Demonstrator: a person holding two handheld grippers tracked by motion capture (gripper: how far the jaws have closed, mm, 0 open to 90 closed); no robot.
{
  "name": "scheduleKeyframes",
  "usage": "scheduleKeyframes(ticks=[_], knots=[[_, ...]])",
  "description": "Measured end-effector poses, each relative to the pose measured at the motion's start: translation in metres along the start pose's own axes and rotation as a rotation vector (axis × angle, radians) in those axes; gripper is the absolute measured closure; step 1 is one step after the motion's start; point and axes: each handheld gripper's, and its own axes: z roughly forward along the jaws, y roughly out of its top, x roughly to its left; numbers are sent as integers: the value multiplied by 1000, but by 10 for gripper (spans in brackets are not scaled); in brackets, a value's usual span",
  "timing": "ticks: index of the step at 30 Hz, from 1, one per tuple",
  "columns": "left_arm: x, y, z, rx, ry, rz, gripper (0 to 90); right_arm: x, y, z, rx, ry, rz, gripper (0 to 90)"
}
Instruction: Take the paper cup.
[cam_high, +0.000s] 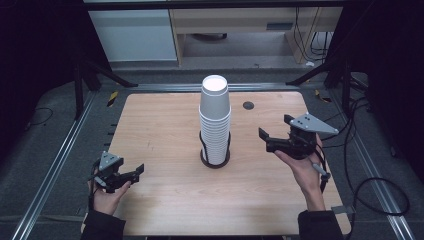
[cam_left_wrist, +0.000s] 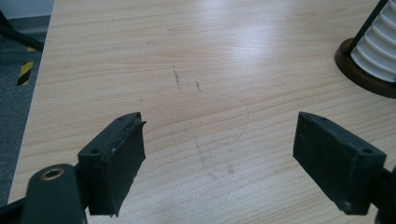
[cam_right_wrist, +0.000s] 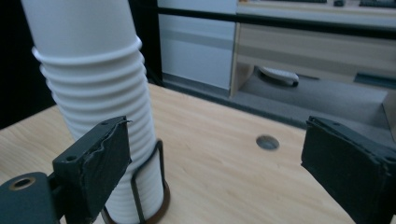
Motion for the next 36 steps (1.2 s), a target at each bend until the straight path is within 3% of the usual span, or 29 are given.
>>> scheduleKeyframes(ticks=[7,13,19,25,36], knots=[[-8,1,2,5,-21,29,161,18,35,12,-39,46,-55,85],[-10,1,4,14,-23,48,160,32,56,25,-89,119,-34,86],[-9,0,5,16,-20,37,159,51,63,46,-108,180,-34,78],[-13,-1,9,29,-23,56,161,66,69,63,-116,214,-41,74],[-16,2,9,19,-30,63,164,79,66,97,-103,233,-25,72]])
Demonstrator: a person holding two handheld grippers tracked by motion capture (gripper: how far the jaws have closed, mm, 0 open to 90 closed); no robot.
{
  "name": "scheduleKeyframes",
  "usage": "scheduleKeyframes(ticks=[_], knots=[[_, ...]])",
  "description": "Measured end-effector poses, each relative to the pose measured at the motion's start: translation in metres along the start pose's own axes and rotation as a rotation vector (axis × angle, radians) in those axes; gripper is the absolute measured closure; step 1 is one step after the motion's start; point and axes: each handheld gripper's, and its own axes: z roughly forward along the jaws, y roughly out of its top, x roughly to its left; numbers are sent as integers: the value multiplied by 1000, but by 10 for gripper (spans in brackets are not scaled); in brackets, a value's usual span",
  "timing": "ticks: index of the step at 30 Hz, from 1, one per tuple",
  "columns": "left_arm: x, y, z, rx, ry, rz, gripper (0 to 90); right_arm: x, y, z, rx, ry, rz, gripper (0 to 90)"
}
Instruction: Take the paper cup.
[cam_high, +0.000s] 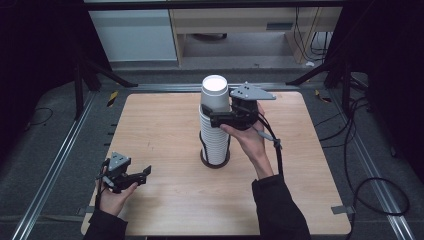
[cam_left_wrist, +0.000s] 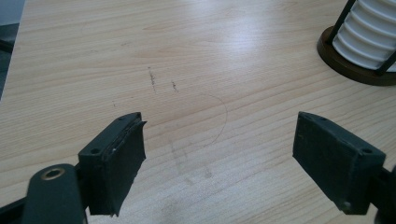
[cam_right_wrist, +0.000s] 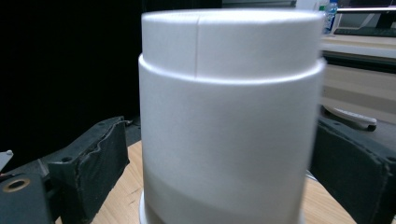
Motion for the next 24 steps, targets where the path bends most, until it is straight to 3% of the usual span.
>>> scheduleKeyframes(ticks=[3,8,14,18,24], knots=[[-1,1,0,1,-2,5,164,2,-3,8,1,-18,-18,71],[-5,3,0,-9,-2,21,164,4,-8,15,-25,-42,-6,91],[-7,3,5,10,-1,42,164,3,-14,22,-1,-53,-11,114],[-7,2,6,13,-1,29,164,3,-16,22,-25,-54,-2,125],[-8,1,8,20,-3,31,164,4,-12,20,2,-62,-24,132]])
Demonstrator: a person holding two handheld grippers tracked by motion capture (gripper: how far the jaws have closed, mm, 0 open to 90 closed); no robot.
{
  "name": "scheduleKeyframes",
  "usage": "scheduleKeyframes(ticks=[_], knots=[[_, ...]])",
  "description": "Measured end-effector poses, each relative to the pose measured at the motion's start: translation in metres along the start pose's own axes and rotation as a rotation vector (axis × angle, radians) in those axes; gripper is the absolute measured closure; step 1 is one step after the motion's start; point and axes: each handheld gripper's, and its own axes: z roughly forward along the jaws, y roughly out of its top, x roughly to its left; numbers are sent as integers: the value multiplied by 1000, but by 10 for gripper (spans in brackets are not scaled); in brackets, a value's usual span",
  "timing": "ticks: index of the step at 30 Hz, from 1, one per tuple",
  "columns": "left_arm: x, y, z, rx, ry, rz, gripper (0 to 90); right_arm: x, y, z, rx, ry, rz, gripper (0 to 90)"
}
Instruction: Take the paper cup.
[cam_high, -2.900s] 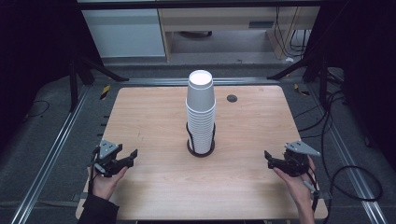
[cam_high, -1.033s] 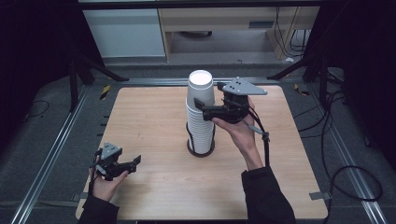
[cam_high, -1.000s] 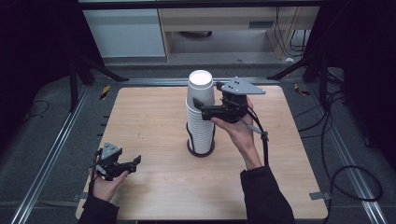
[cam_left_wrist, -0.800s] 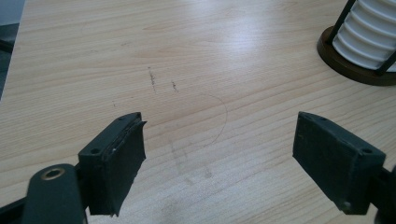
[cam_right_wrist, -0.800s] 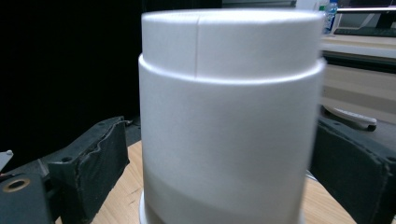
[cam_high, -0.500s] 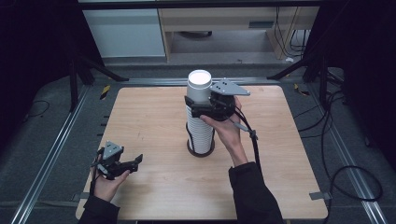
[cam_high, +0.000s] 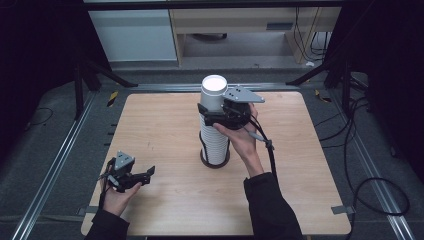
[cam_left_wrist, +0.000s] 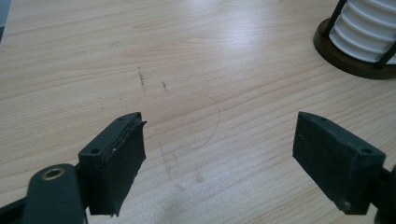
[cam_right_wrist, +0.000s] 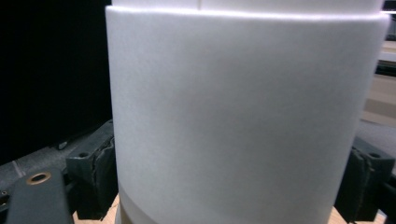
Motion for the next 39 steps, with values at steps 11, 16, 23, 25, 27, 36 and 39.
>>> scheduleKeyframes(ticks=[11,16,23,25,27,36,39], knots=[[0,-1,1,3,1,-4,162,-3,25,-11,-58,27,13,145],[0,-1,1,11,-3,-2,163,-2,39,-13,-68,33,-2,147],[0,-2,3,19,-4,1,164,-4,59,-23,-96,21,-14,148],[0,-2,3,19,-3,-4,164,-6,63,-27,-106,17,-22,148],[0,-3,3,25,-4,0,166,-7,68,-32,-123,25,-16,148],[-1,-3,3,27,-8,3,167,-15,79,-55,-122,-8,-47,147],[-1,-3,4,29,-9,2,166,-21,79,-66,-130,-22,-43,147]])
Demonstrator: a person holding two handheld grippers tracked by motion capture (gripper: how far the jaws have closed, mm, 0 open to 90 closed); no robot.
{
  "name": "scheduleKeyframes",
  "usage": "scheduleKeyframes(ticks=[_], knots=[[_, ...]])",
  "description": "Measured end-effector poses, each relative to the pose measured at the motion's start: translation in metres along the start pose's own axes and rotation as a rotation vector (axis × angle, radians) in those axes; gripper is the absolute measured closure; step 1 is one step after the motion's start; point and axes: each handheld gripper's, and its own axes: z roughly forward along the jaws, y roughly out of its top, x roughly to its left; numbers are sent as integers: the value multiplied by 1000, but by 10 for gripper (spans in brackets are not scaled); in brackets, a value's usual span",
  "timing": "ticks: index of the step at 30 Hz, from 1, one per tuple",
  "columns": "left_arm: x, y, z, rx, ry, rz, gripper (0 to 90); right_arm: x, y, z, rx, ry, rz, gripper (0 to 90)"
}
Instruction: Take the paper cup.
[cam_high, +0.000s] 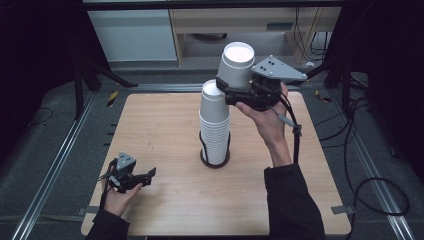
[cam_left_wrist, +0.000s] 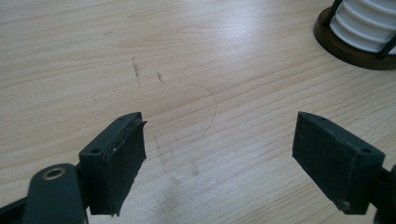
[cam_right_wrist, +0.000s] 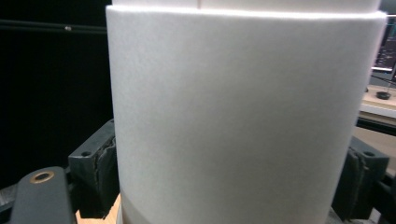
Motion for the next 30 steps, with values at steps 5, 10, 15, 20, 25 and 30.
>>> scheduleKeyframes(ticks=[5,10,15,20,25,30], knots=[[-1,0,1,1,-4,-3,166,-12,-3,-17,3,-19,0,148],[-4,2,1,5,-9,9,166,-21,-16,-33,22,-25,-2,147],[-7,3,-1,-5,-16,7,166,-28,-35,-44,52,-33,2,147],[-8,4,-1,-3,-21,9,168,-34,-59,-55,74,-38,31,147],[-11,5,0,2,-27,18,166,-39,-83,-64,101,-49,51,148],[-15,6,0,0,-34,27,165,-41,-108,-74,136,-48,58,148]])
